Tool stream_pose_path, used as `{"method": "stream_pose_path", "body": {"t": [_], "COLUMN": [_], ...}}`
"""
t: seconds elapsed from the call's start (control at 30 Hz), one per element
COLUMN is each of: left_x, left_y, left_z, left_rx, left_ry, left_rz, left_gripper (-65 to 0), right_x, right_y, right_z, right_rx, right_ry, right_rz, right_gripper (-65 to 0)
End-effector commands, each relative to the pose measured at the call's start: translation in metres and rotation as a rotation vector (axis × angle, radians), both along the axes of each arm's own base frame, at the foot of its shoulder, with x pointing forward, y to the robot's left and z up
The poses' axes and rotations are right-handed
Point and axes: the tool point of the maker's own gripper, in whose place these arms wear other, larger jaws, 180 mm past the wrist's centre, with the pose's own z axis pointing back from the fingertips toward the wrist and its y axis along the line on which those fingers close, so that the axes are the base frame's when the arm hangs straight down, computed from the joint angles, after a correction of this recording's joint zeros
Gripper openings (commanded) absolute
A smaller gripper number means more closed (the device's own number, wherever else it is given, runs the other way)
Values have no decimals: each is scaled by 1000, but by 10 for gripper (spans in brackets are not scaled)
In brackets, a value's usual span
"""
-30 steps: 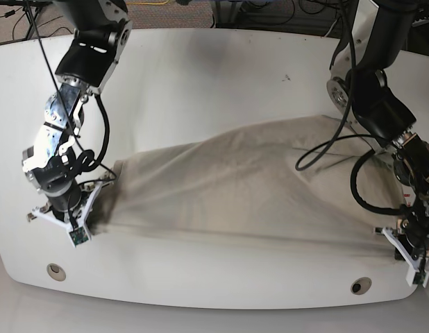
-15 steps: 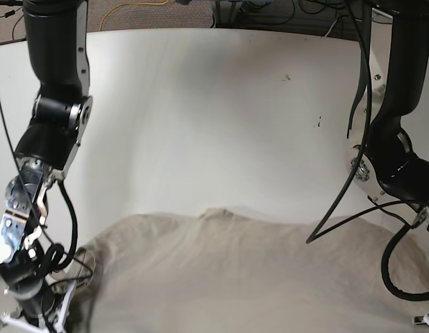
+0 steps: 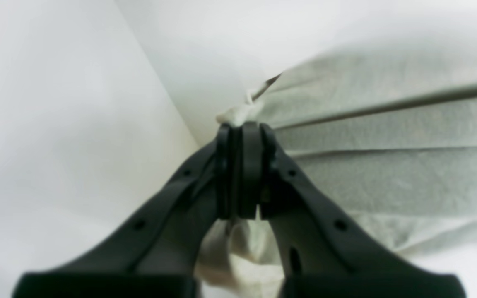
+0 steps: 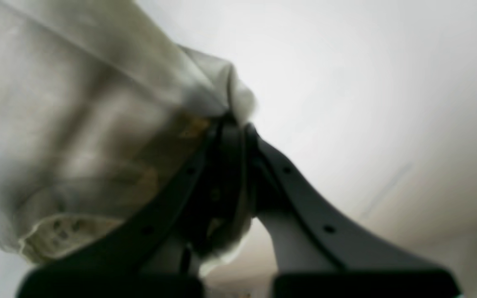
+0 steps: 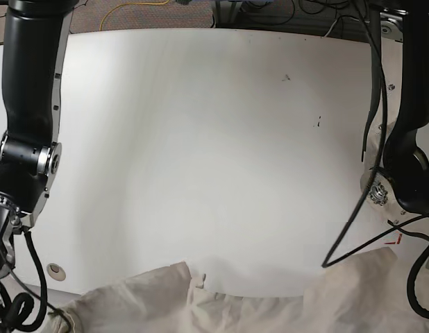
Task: Layout the t-shirt on the table in an organized manner, then fold the t-shirt properly
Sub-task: 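Lift the t-shirt high with both grippers, stretching it between them, then lower the stretched t-shirt and drag it flat across the table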
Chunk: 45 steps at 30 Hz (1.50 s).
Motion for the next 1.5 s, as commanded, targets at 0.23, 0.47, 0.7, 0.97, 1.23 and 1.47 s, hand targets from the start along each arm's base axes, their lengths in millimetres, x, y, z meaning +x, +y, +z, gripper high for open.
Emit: {"method": "stream_pose_path", "body": {"t": [0.23,0.47,0.7,0.97,1.23,1.47], "left_x": [-19,-34,-67,-107,-142,-162], "left_y": [7,-2,-7,-15,-21,-20], "left_z": [-71,-160,-255,-334,-379,-399], "left_rx": [64,86,44,32,31,26], "left_ry": [101,265,442,572,652,714], "left_rz": [75,37,-26,-103,-149,-148], "left_gripper": [-650,-650,-650,-650,-650,-650], "right_x": [-54,-83,-129,-188,-226,-244], "right_y": [-35,-43,-41,-11,3,3], "right_z": [-92,-210,-321,-412,-450,-465], "right_rx": [11,78,228,320,364,367], "right_ry": [78,307,481,661,762,819], "right_rz": [-161,-189,-178,-110,-101,-114], "right_gripper": [-644,-647,-647,-647,-647,-648]}}
